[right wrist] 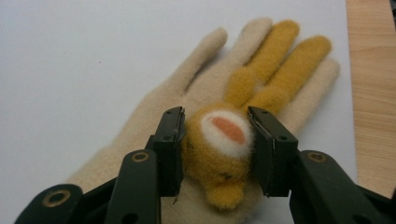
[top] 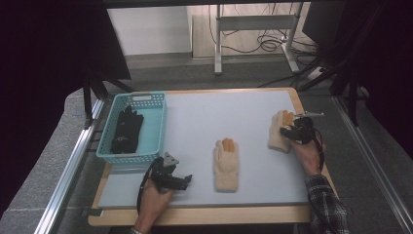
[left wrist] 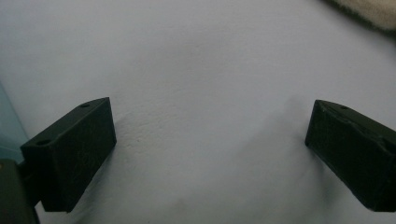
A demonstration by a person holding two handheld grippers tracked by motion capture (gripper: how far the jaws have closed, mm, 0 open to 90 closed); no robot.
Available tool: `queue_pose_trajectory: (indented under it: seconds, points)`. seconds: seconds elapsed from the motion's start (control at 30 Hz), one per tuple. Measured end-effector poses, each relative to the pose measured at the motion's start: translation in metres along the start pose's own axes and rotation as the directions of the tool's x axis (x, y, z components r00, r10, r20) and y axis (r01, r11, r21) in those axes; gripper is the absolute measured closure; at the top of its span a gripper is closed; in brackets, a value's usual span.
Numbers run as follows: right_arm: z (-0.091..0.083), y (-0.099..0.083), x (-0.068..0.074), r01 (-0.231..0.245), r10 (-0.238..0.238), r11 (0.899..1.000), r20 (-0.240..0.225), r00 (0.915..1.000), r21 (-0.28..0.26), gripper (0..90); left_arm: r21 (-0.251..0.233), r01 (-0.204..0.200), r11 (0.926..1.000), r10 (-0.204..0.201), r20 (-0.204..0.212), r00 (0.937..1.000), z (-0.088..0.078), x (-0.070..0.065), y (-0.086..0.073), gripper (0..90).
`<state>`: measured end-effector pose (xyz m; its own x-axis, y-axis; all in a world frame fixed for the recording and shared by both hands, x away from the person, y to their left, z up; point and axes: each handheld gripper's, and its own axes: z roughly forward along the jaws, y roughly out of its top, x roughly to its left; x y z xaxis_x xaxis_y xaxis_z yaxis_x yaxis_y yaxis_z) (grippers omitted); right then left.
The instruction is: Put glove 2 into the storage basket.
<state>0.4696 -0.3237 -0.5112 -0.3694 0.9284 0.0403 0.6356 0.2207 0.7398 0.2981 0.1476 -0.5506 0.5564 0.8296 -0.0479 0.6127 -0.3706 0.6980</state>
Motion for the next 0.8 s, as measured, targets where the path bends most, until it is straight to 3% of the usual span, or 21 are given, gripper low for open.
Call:
queue_pose_trajectory:
  seconds: [0.4,0.8]
  points:
    - [-0.029,0.007,0.011,0.029,-0.031,0.999,-0.036,0.9989,-0.045,57.5,0.001,0.0,1.0,0.0,-0.001,1.0,0.0,0.0,0.0,2.1]
    - [-0.055,0.008,0.046,0.085,-0.097,0.992,-0.13,0.9867,-0.092,57.3,-0.001,0.001,1.0,-0.001,-0.001,1.0,0.0,0.0,0.0,2.1]
